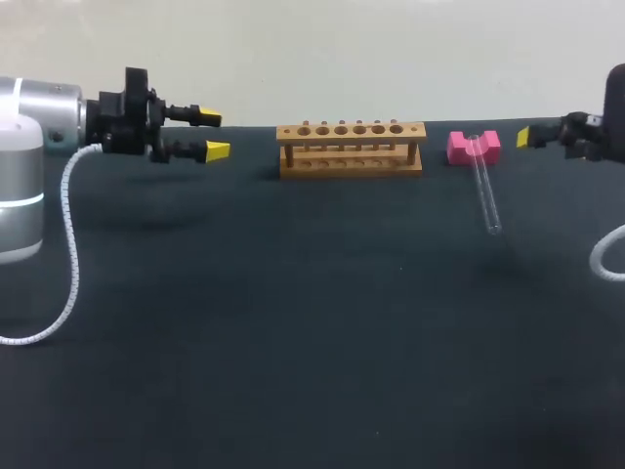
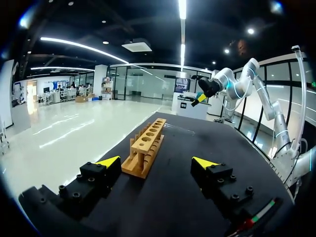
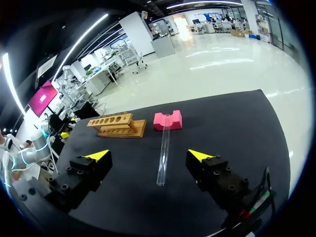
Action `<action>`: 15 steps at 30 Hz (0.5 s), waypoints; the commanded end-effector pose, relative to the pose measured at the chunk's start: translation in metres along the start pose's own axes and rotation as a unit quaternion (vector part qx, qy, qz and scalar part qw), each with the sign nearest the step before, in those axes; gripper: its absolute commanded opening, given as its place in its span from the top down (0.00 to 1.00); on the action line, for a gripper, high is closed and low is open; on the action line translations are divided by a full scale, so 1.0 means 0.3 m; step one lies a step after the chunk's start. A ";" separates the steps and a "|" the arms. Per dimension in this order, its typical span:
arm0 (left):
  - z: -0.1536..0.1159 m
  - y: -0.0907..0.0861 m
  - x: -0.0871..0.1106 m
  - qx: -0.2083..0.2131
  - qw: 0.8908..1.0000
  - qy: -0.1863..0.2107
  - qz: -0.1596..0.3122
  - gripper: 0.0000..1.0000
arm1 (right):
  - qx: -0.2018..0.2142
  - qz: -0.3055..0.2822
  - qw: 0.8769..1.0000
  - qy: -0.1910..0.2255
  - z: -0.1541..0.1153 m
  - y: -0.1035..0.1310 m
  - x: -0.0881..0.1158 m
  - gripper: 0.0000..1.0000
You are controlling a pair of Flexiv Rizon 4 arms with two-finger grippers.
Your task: Grasp the test tube, adjust it, and insert it.
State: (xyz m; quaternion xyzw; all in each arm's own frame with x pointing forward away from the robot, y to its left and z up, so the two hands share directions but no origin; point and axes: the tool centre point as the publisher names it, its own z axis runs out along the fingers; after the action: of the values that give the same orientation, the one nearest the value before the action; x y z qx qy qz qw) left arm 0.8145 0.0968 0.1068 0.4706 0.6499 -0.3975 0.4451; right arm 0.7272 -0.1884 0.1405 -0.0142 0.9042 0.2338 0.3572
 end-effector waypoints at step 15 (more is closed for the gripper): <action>0.000 -0.004 0.003 -0.002 1.000 -0.002 0.001 0.00 | 0.191 -0.016 0.981 -0.008 0.147 0.030 -0.011 0.00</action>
State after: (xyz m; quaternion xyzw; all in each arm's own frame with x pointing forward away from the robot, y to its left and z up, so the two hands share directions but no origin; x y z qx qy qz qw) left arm 0.8145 0.0963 0.1069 0.4705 0.6502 -0.3972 0.4450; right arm 0.7558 -0.1638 0.1147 -0.0037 0.9146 0.1632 0.3699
